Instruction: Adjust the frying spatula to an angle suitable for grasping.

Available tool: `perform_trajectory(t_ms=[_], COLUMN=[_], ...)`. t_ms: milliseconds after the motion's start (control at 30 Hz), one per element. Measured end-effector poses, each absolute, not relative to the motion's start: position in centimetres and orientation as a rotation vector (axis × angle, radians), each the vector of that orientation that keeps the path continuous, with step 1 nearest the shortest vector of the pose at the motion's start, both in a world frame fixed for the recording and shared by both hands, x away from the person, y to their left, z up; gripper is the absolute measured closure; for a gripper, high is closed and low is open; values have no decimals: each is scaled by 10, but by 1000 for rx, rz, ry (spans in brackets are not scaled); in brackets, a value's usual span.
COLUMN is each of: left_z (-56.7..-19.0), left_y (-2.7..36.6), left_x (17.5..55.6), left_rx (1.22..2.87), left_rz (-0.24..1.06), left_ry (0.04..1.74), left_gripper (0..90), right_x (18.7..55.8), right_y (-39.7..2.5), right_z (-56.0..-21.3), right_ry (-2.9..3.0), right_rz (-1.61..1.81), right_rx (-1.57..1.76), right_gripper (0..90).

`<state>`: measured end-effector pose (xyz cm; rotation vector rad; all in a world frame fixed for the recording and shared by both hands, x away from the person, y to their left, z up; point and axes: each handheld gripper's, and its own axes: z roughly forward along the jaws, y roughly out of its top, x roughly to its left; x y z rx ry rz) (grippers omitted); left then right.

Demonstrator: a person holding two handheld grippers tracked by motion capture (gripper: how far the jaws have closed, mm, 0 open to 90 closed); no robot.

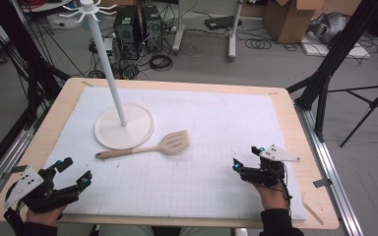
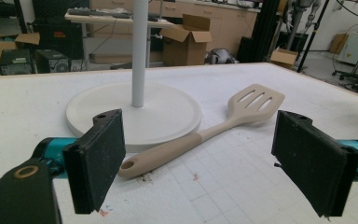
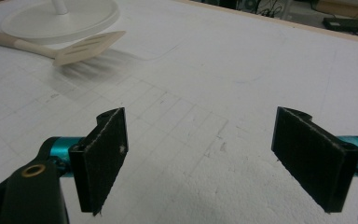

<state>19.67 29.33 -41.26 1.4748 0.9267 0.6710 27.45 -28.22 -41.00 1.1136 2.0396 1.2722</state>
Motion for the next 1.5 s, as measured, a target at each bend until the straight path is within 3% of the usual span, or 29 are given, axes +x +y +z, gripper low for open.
perform_trajectory(t_ms=[467, 933, 1267, 1500], left_z=[-414, -414, -414, -414], left_y=[287, 286, 286, 287], left_x=[205, 205, 205, 205], left_rx=[1482, 1486, 1491, 1484], left_rz=[639, 635, 630, 626], left_ry=[903, 899, 888, 895], left_gripper=[179, 178, 179, 179], right_x=[266, 270, 305, 337], right_y=[-287, -253, -187, -132], right_z=[-409, -403, -393, -381], right_ry=[2057, 2228, 2400, 2545], right_rz=[1317, 1480, 1544, 1453], right_rx=[1104, 880, 724, 584], right_gripper=[172, 183, 177, 269])
